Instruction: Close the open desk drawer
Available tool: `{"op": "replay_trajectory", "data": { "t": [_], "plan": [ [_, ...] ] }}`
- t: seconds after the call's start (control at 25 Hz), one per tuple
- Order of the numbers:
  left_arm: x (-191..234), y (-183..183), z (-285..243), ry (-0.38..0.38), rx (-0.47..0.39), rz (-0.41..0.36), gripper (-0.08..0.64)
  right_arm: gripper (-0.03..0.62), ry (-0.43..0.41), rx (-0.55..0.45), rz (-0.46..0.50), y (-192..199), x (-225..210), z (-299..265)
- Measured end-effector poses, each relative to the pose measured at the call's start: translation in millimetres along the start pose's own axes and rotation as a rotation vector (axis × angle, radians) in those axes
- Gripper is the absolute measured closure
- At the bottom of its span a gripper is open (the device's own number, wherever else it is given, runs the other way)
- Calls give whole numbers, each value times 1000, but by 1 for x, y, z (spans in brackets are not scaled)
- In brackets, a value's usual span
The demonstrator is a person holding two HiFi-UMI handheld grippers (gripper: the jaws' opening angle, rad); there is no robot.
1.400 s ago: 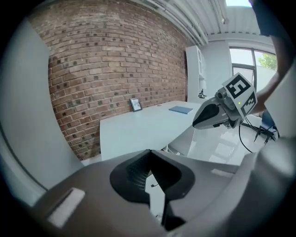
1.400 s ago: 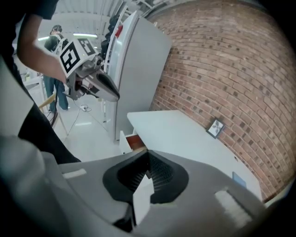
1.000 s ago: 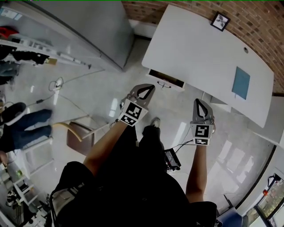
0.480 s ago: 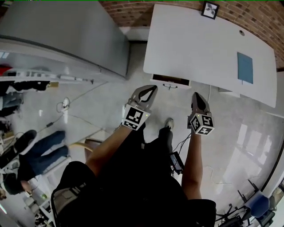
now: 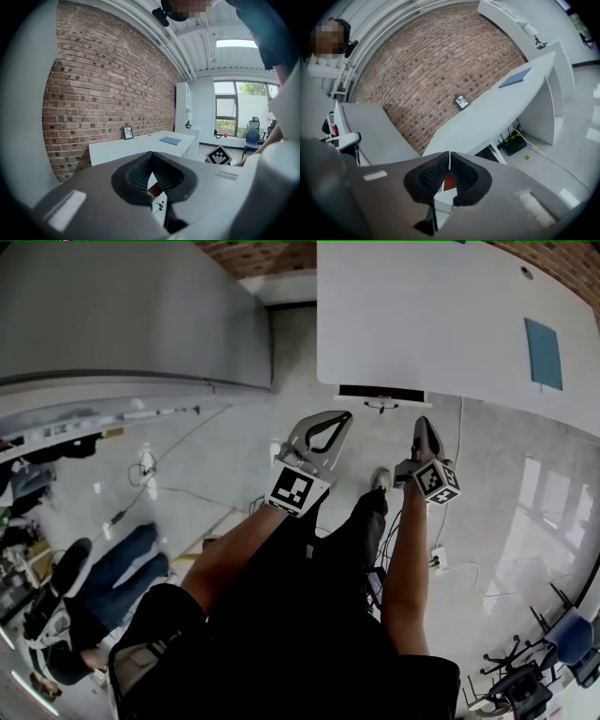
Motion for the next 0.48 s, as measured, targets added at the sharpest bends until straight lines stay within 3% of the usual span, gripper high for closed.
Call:
{"op": "replay_trajectory", "data": {
  "t": [0.12,0.28,0.48],
  "plan": [
    [2,8,-5,44,9,-15,541,511,25,2,-125,24,-14,-14],
    [-2,18,-17,100,21,-76,541,505,62,22,-262,66,-38,-30],
    [-6,32,-22,132,-16,-39,542,489,76,33,-373,105,-55,-48]
  ]
}}
Point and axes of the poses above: the fingertips, and each gripper's own axes: z backward along the fingers, x to its left, y out of its underside, the point moved 2 cm from there along z, backward along the fingers, and after that the axes turned 11 degrees about y, right-handed, at the moved point
